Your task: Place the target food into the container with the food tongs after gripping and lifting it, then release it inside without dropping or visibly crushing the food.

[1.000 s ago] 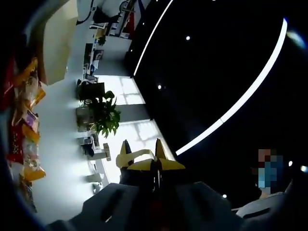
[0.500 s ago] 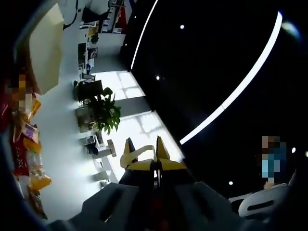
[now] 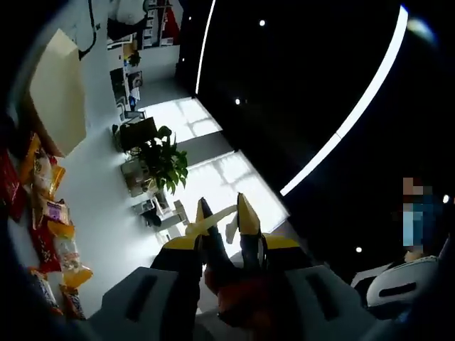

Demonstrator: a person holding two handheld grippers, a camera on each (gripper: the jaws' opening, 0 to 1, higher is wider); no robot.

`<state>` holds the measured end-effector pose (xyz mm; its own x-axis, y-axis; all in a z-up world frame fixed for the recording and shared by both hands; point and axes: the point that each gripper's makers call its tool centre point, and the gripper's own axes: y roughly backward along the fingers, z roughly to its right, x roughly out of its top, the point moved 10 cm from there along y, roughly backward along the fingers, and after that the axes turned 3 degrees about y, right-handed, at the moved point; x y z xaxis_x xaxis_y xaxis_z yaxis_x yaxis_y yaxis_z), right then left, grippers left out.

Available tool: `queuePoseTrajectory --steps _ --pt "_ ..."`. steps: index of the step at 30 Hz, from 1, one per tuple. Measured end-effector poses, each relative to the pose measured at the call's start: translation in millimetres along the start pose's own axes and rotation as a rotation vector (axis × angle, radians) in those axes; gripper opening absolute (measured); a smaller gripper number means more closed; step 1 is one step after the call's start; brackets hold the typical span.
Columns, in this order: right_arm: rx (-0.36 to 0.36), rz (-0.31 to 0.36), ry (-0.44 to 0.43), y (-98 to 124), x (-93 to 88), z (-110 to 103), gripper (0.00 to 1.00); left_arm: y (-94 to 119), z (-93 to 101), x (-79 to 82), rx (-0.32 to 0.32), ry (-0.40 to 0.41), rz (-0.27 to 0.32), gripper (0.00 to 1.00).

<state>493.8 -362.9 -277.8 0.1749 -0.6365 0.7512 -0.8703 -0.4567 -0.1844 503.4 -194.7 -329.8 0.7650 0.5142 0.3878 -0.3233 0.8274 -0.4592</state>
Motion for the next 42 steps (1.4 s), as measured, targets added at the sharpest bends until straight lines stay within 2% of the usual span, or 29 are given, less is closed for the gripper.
queuePoseTrajectory --steps 1,4,6,7,9,12,13,15,16,18,22,26,31,35,37,38,40,42 --pt "-0.002 0.003 0.005 0 1.0 0 0.25 5 1.0 1.1 0.038 -0.051 -0.027 0.35" --pt "-0.003 -0.005 0.058 1 2.4 -1 0.25 13 5.4 1.3 0.057 -0.126 -0.113 0.48" --pt "-0.014 -0.018 0.094 1 2.5 -2 0.25 20 10.1 3.2 0.116 -0.274 -0.182 0.57" --pt "-0.016 -0.021 0.108 1 2.4 -2 0.25 24 13.2 4.3 0.166 -0.389 -0.233 0.59" --pt "-0.018 -0.021 0.118 1 2.1 -2 0.25 30 16.2 5.7 0.255 -0.515 -0.283 0.64" --pt "-0.016 -0.022 0.124 0 0.9 -2 0.25 36 16.6 5.1 0.338 -0.603 -0.293 0.68" --pt "-0.015 -0.024 0.124 -1 0.6 -2 0.25 39 16.7 5.5 0.368 -0.657 -0.308 0.71" --pt "-0.016 -0.028 0.134 -1 0.2 -3 0.25 42 17.5 6.0 0.395 -0.713 -0.326 0.75" --pt "-0.019 -0.032 0.148 0 0.2 -3 0.25 45 18.0 7.5 0.432 -0.769 -0.336 0.77" --pt "-0.022 -0.037 0.171 0 0.2 -4 0.25 48 19.2 9.6 0.438 -0.842 -0.348 0.82" --pt "-0.028 -0.047 0.201 1 0.4 -4 0.26 56 16.8 17.5 0.524 -0.897 -0.359 0.88" --pt "-0.043 -0.043 0.264 1 1.4 -5 0.26 64 16.9 27.9 0.617 -0.985 -0.362 1.0" --pt "-0.051 -0.063 0.327 -2 -7.2 -6 0.26 71 22.1 35.3 0.655 -1.015 -0.366 1.0" --pt "-0.092 -0.105 0.453 -6 -21.3 -3 0.26 77 24.3 38.4 0.677 -1.023 -0.366 1.0" --pt "-0.118 -0.127 0.488 -7 -29.3 0 0.26 80 25.2 39.3 0.689 -1.033 -0.364 0.99" --pt "-0.128 -0.128 0.515 -7 -31.8 1 0.26 83 25.6 40.5 0.731 -1.066 -0.386 0.99" --pt "-0.142 -0.138 0.561 -8 -40.1 5 0.26 84 26.2 37.5 0.73 -1.075 -0.383 1.0" --pt "-0.139 -0.134 0.554 -9 -47.7 7 0.26 85 25.6 35.7 0.732 -1.057 -0.387 1.0"
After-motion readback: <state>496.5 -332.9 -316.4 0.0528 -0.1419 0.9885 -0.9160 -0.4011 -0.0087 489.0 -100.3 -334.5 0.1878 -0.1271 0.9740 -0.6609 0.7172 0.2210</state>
